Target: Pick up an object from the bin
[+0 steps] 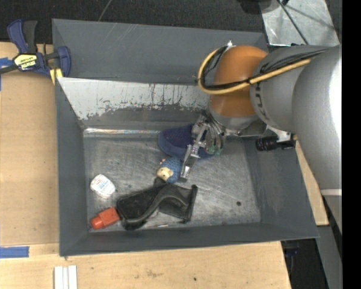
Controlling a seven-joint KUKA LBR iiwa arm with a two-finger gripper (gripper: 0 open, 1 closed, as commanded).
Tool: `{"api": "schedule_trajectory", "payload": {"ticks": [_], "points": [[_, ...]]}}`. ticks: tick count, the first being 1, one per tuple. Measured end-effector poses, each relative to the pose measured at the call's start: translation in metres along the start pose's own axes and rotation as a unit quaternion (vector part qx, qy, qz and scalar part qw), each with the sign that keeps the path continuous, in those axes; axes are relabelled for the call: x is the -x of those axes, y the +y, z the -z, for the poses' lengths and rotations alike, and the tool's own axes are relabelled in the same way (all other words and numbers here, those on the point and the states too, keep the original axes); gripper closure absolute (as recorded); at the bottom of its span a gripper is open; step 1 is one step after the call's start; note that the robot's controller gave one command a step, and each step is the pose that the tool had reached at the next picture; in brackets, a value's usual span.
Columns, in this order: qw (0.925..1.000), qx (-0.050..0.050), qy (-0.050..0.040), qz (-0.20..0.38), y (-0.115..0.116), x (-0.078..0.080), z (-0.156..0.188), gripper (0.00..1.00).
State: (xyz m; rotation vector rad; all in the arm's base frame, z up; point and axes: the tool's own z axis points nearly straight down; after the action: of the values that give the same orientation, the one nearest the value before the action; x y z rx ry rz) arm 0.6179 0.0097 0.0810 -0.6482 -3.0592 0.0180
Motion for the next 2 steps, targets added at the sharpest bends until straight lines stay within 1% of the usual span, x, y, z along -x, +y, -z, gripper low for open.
{"api": "schedule_trajectory", "payload": {"ticks": [1, 2], "points": [[0.9998, 0.009, -0.0198, 0.001, 0.004, 0.008, 0.006, 1.0], [1.0, 0.005, 0.0003, 0.004, 0.006, -0.002, 0.0, 0.0]]}}
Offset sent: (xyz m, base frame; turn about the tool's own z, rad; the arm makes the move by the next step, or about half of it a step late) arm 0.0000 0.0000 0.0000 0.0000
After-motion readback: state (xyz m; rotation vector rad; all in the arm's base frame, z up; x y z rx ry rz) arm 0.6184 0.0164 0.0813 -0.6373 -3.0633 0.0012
